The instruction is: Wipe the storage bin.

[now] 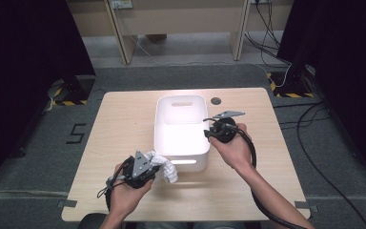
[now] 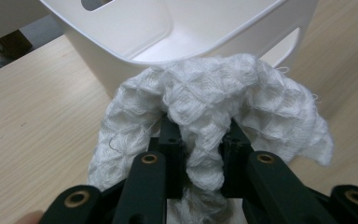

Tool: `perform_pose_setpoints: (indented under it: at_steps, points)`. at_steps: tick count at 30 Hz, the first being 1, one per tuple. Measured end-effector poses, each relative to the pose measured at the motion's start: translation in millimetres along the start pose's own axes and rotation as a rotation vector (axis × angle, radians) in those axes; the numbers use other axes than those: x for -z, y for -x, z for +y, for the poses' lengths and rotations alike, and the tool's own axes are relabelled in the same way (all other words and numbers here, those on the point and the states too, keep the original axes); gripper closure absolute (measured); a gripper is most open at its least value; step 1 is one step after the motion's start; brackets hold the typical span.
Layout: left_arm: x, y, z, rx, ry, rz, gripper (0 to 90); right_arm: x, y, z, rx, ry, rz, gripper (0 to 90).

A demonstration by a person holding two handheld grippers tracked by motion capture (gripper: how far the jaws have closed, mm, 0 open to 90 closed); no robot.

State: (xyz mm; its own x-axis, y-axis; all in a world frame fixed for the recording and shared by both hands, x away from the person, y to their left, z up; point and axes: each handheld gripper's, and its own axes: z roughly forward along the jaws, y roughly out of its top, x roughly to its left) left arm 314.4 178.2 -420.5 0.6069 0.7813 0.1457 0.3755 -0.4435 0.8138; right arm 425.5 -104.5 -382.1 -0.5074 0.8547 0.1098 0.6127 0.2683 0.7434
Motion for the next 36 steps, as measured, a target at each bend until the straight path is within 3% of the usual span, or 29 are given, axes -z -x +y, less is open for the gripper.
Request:
perform_pose_setpoints:
  at_steps: [20,36]
  points:
    - [-11.5,-11.1,7.7,0.028,-0.014,0.030,74.9,-12.5,1.1,5.2,0.017,0.044,-0.019,72.4]
    - [-19.6,-10.2,5.5,0.024,-0.039,0.046,75.1,-14.5,-0.7,5.6,0.029,0.059,-0.027,72.7]
